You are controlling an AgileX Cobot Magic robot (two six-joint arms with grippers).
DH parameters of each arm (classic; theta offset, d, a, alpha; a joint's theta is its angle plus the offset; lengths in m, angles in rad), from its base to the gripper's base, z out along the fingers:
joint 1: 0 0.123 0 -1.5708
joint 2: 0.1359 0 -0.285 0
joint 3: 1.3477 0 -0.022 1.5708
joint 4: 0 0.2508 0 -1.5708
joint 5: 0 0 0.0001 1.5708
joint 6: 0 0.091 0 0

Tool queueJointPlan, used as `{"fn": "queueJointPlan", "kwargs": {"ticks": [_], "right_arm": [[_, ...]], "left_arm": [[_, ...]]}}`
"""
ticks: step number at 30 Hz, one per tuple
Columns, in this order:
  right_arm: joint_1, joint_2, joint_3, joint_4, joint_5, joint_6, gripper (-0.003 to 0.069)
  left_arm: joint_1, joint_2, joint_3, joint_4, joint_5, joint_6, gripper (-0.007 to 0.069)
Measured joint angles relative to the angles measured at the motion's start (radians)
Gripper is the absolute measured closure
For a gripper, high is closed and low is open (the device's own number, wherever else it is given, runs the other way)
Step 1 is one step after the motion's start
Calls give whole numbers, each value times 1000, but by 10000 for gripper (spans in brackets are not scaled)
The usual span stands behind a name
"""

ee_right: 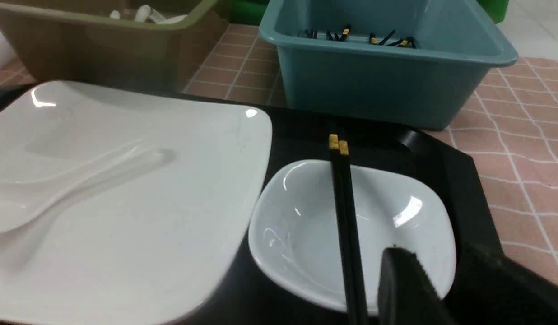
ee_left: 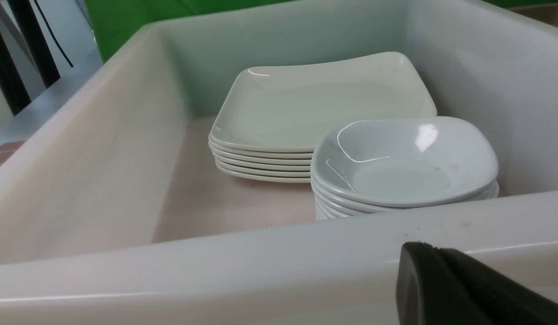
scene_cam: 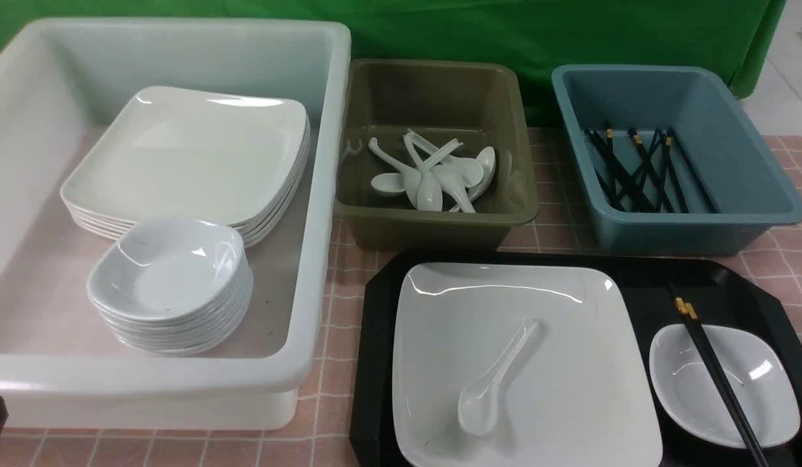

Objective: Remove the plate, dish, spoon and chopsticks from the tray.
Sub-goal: Use the right arm to grab a pair of chopsticks from the plate

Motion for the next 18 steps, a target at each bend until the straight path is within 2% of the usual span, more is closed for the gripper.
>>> {"fn": "queueJointPlan", "kwargs": {"ticks": [18], "right_arm": [[0, 0, 0, 0, 0, 0, 418]], "left_arm": [[0, 0, 0, 26, -19, -3, 603]]}}
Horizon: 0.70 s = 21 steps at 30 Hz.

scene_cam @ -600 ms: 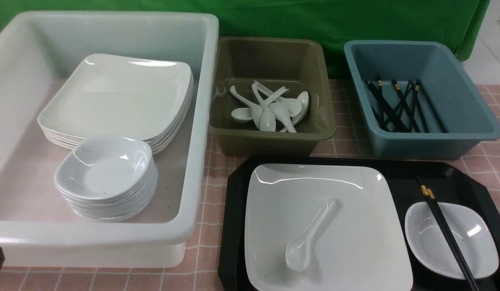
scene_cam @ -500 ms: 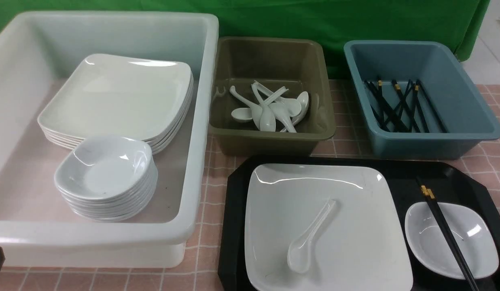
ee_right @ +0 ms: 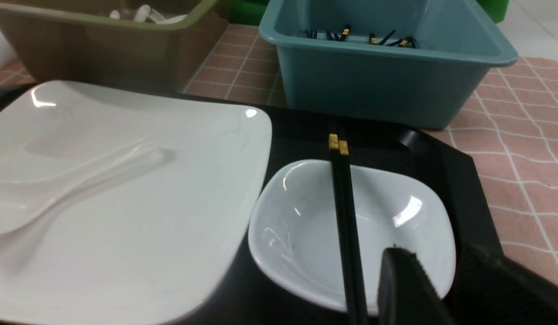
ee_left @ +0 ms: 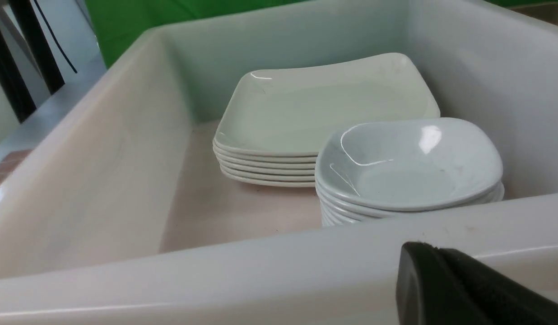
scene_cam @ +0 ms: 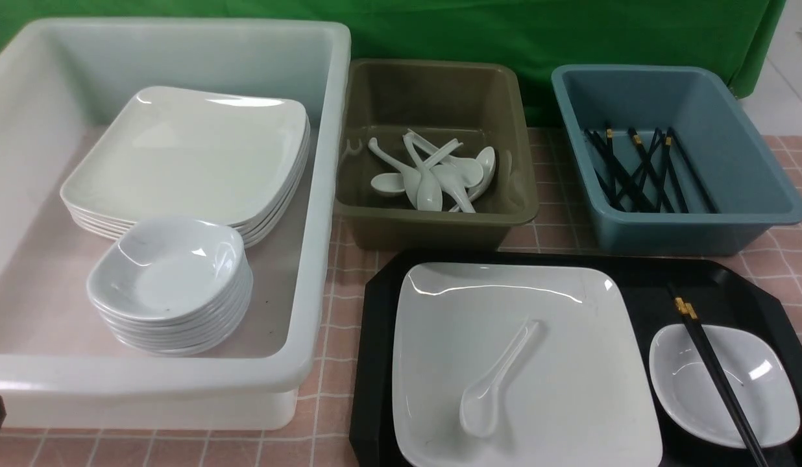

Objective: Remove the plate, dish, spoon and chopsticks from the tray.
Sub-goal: Use the right arm to grab a pair of chopsticks from the plate

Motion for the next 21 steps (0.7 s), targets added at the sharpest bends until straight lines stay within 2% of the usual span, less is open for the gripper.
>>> {"fn": "queueJointPlan", "kwargs": {"ticks": [2, 4, 5, 6, 7, 11, 15, 18, 19, 20, 21], "right_arm": [[0, 0, 0, 0, 0, 0, 418], [0, 0, 0, 0, 0, 0, 418], [0, 0, 0, 0, 0, 0, 418], [0, 0, 0, 0, 0, 0, 418], [0, 0, 0, 0, 0, 0, 418], [0, 0, 0, 0, -8, 0, 418], [0, 0, 2, 14, -32, 16, 418], [0, 0, 9, 109, -122, 168, 418], [0, 0, 9, 135, -161, 248, 418], [0, 0, 9, 141, -184, 265, 418], [0, 0, 9, 170, -247, 391, 418]], "left_arm": [[0, 0, 0, -20, -30, -25, 603], [0, 0, 0, -177, -130, -137, 603], [0, 0, 0, -177, -139, -137, 603], [0, 0, 0, -279, -209, -199, 603], [0, 0, 0, -312, -250, -219, 603], [0, 0, 0, -356, -377, -261, 603], [0, 0, 0, -356, -548, -374, 603], [0, 0, -5, -288, -745, -513, 603], [0, -1, -26, -274, -766, -540, 603], [0, -1, -26, -270, -766, -547, 603], [0, -2, -94, -251, -740, -582, 603]]}}
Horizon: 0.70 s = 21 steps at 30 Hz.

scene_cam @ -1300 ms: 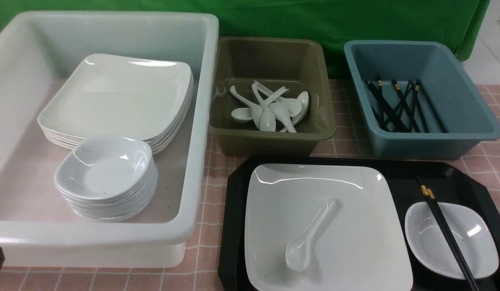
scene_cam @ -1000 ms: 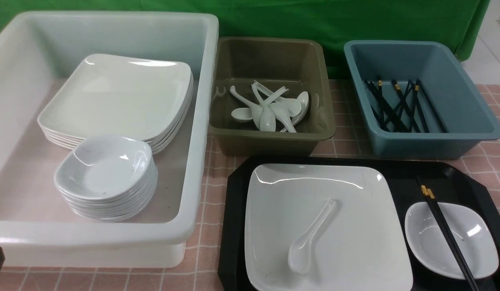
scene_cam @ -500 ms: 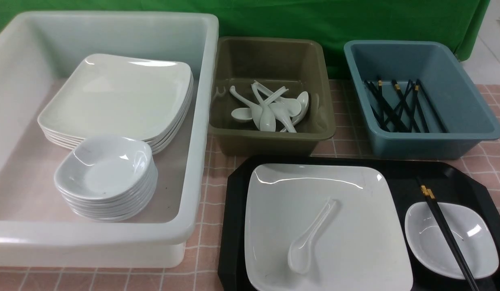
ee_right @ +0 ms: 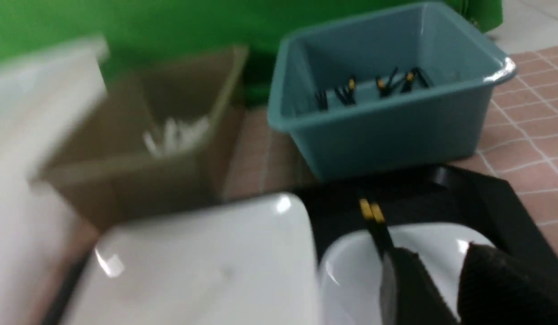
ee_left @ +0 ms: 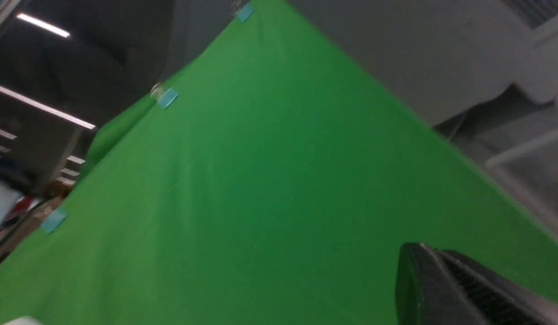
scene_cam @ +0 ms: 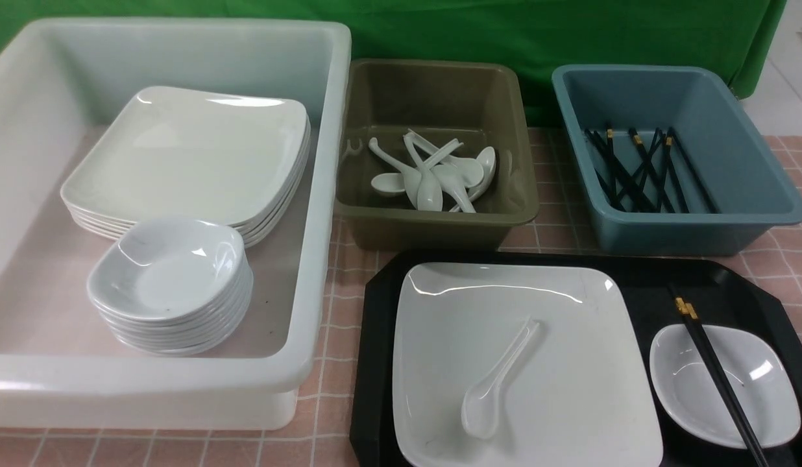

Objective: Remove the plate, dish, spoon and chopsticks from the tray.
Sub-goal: Use the right arm to grab a pair of chopsticks from the plate

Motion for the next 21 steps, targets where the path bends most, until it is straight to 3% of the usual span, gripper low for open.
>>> {"fn": "queueJointPlan", "kwargs": {"ticks": [3, 5, 6, 8, 9, 10, 11, 12, 13, 16, 17, 21], "right_arm": [[0, 0, 0, 30, -107, 195, 418], [0, 0, 0, 36, -148, 233, 418], [0, 0, 0, 38, -148, 235, 418], [0, 0, 0, 41, -202, 274, 419], [0, 0, 0, 41, -208, 278, 419], [0, 0, 0, 41, -230, 304, 431], [1, 0, -3, 41, -224, 307, 434], [7, 3, -38, 38, -140, 307, 469], [11, 4, -45, 35, -126, 305, 481], [66, 108, -269, 4, 210, 159, 616], [66, 119, -283, 4, 230, 149, 616], [135, 441, -602, -37, 655, -48, 629]], "left_arm": [[0, 39, -231, 21, 234, -25, 603], [0, 112, -384, 54, 426, -26, 603], [0, 112, -401, 54, 449, -26, 603], [0, 267, -627, 83, 779, 24, 603], [0, 280, -627, 83, 779, 32, 603], [0, 389, -751, 80, 995, 104, 603], [0, 403, -764, 78, 1018, 113, 603], [0, 529, -850, 60, 1189, 197, 603], [0, 543, -868, 58, 1226, 206, 603], [0, 777, -955, 0, 1446, 376, 603], [0, 789, -955, -3, 1453, 384, 603], [-8, 1019, -957, -83, 1516, 534, 613]]}}
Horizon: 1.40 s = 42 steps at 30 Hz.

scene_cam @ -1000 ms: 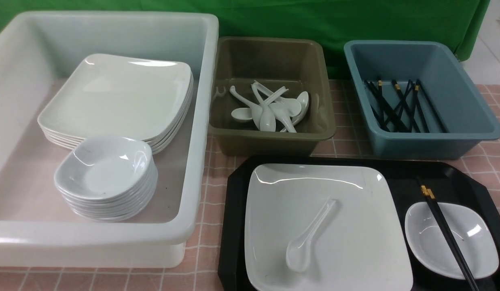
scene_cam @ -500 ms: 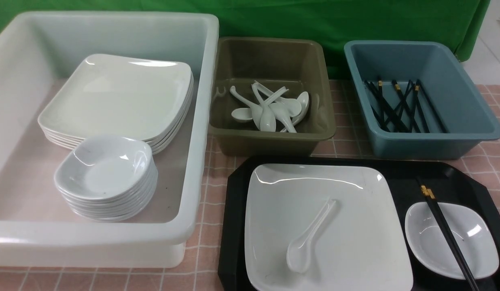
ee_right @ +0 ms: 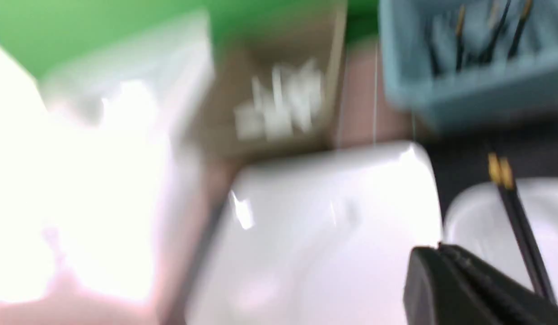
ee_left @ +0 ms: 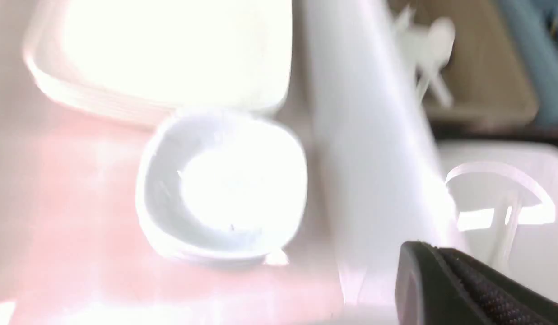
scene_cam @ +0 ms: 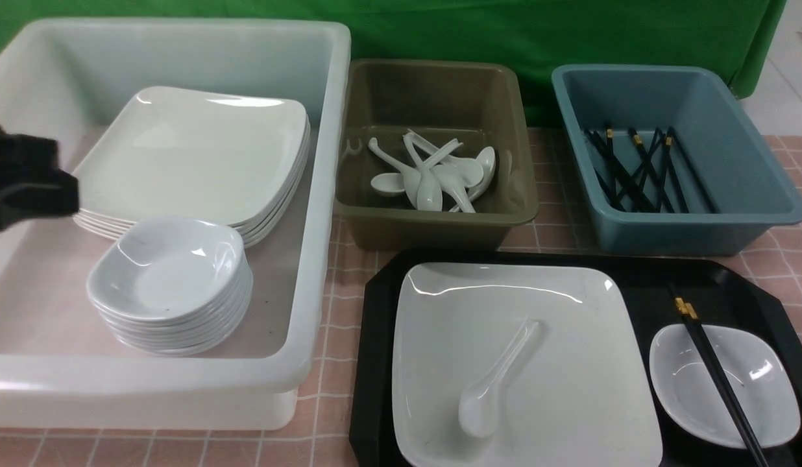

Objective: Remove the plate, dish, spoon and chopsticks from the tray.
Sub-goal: Use the right arm to grab a pair of chopsticks from the plate

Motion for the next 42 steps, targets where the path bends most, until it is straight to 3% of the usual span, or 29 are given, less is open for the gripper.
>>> {"fn": "queueJointPlan", "kwargs": {"ticks": [3, 6, 7, 10, 13, 15, 17, 21, 28, 37, 40, 42], "right_arm": [[8, 222, -160, -105, 220, -59, 629], [8, 430, -288, -248, 363, -83, 629], [8, 443, -294, -248, 369, -83, 629], [8, 660, -401, -311, 432, -100, 629], [8, 760, -448, -303, 439, -119, 617], [8, 870, -482, -293, 442, -135, 535], [8, 995, -514, -291, 440, -147, 386], [5, 1123, -553, -289, 390, -165, 257], [-56, 1313, -632, -283, 331, -147, 201], [-84, 1417, -640, -260, 329, -134, 209], [-84, 1453, -643, -256, 328, -133, 266], [-84, 1472, -643, -255, 327, -133, 352]], "left_arm": [[-68, 108, -3, -33, -2, 44, 630], [-212, 171, -16, -34, -22, 44, 635], [-212, 171, -17, -34, -24, 42, 636], [-450, 246, -58, -25, -93, 11, 636], [-561, 300, -102, -25, -120, -2, 636], [-668, 380, -180, -22, -125, -3, 637], [-736, 463, -272, -4, -119, 9, 637], [-771, 543, -366, 0, -105, 49, 637], [-774, 581, -404, 18, -87, 56, 637], [-774, 581, -405, 25, -88, 58, 637], [-774, 581, -405, 25, -90, 58, 637], [-774, 581, -405, 25, -91, 58, 635]]}}
